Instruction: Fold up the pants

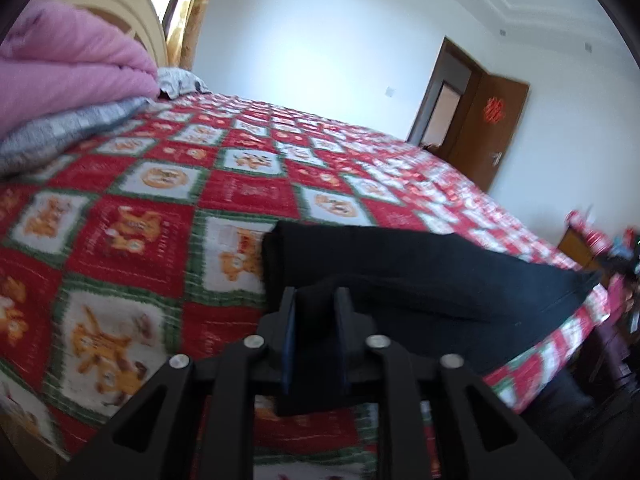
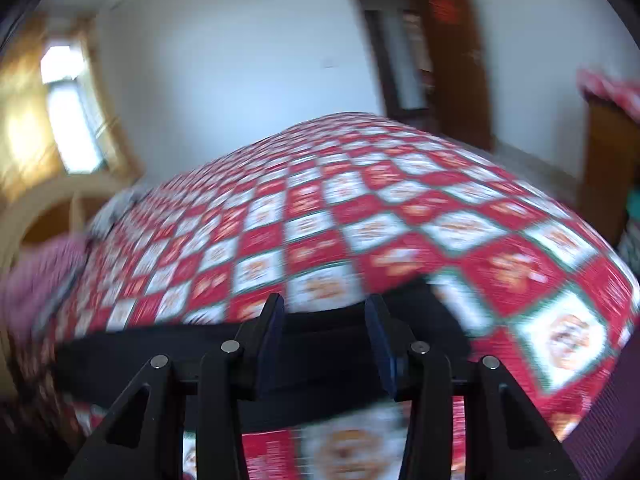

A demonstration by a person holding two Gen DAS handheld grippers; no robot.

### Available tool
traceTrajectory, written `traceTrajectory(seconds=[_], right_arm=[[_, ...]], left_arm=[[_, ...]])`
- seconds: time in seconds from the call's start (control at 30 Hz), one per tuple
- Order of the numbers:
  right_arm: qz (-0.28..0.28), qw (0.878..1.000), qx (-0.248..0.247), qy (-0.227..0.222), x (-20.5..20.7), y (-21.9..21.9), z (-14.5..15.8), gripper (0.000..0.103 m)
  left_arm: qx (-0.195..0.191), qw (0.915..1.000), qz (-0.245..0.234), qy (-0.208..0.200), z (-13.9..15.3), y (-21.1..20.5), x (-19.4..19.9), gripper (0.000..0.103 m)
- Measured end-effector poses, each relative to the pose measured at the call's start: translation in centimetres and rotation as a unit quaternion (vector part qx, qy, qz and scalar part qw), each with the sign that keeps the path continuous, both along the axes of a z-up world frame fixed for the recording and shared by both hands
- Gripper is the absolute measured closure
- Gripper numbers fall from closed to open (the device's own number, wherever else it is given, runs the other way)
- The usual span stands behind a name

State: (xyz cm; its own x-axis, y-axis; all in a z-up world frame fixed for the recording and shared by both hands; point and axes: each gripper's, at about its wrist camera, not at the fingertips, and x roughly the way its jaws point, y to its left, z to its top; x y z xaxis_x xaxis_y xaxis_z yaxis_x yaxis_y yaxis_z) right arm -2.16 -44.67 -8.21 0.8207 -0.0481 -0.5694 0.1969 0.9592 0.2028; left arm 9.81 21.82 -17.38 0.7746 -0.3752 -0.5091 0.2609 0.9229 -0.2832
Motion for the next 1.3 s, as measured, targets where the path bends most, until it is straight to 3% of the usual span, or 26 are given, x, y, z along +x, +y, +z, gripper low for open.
traceTrajectory(seconds=[0.07,0.2,0.3,0.37,0.63,0.87,1.13,1.2,1.3], right_arm=[[0.064,0.997,-0.024,0.022,1.7,4.6,-0.6,0.059],[0.181,0.981,-0.052,0.052,4.5,13.4,-2.4,0.059],[0.240,0.966,-0.065,0.067,5.8,18.7,-4.0,0.059],[0.268,0.958,-0.080,0.067,5.9,21.4,-4.8,0.059],[0.364,0.908,-0.200,0.059,5.8,31.7,-7.6,0.059],[0.391,0.884,-0.245,0.071,5.3,34.6,-9.6,0.059],[0.376,0.886,-0.266,0.064,5.6,34.4,-10.4,0.059],[0.374,0.886,-0.268,0.061,5.8,34.2,-10.5,0.059],[0.369,0.884,-0.280,0.059,6.1,34.2,-10.8,0.059]], left_arm=[[0.019,0.9998,0.004,-0.002,-0.1,0.2,-0.1,0.071],[0.047,0.9988,0.010,-0.008,-0.1,1.0,-0.6,0.051],[0.062,0.9980,0.012,-0.005,-0.4,2.0,-1.5,0.050],[0.051,0.9986,0.016,0.006,-0.7,2.9,-2.2,0.050],[0.015,0.9993,-0.027,-0.021,0.5,1.2,-3.5,0.053],[0.040,0.9961,-0.073,-0.027,0.9,-0.4,-4.4,0.053],[0.114,0.9914,-0.064,-0.010,-0.7,-2.4,-3.5,0.054],[0.118,0.9909,-0.064,-0.002,-0.9,-2.5,-3.2,0.065],[0.115,0.9914,-0.061,0.007,-1.1,-2.4,-3.0,0.072]])
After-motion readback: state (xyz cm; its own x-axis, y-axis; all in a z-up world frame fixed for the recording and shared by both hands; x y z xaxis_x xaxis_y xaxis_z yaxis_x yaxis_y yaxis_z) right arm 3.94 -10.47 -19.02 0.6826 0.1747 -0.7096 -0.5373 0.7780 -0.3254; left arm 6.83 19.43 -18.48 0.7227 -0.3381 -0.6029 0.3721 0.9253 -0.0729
